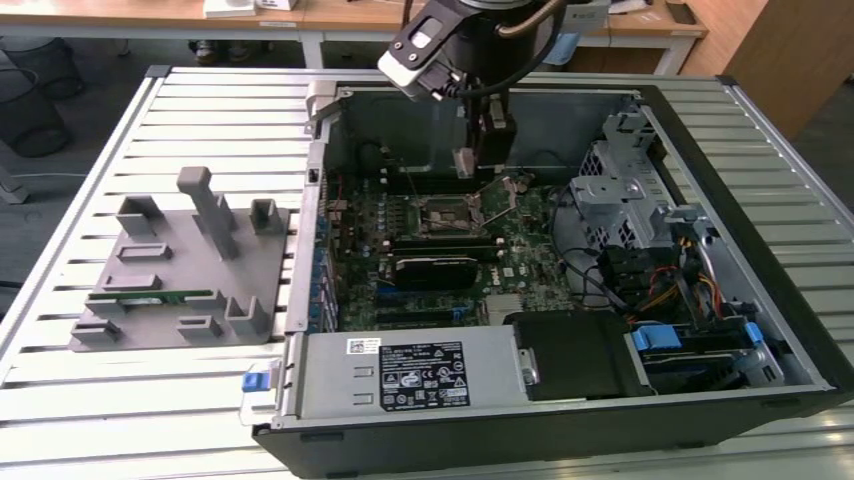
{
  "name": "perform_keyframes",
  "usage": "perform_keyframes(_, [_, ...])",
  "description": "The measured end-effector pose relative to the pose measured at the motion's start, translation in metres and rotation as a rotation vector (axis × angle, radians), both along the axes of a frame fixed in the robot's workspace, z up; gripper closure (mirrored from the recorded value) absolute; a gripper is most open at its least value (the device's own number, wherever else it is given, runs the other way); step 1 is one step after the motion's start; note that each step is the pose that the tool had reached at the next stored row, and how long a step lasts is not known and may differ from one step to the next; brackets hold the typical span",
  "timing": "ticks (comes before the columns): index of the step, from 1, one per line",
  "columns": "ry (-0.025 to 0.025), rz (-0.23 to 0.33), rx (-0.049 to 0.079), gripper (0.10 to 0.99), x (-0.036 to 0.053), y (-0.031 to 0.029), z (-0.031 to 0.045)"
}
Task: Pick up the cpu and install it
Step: 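Place the cpu into insertion slot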
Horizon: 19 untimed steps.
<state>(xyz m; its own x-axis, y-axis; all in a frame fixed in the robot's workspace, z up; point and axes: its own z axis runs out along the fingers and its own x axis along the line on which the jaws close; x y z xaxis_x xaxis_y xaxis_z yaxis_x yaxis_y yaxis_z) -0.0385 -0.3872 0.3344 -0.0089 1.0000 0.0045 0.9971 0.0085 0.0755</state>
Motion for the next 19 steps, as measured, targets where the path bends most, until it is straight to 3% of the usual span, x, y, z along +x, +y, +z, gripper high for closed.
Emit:
perform_keyframes(4, [0.0218, 0.0, 0.0, 0.549, 0.0, 0.0027, -0.0026])
perform_keyframes(6, [0.028, 0.0, 0.001, 0.549, 0.0, 0.0033, -0.0046])
perform_keyframes(19, [0.0333, 0.0, 0.0, 0.549, -0.0001, 0.0054, -0.0218])
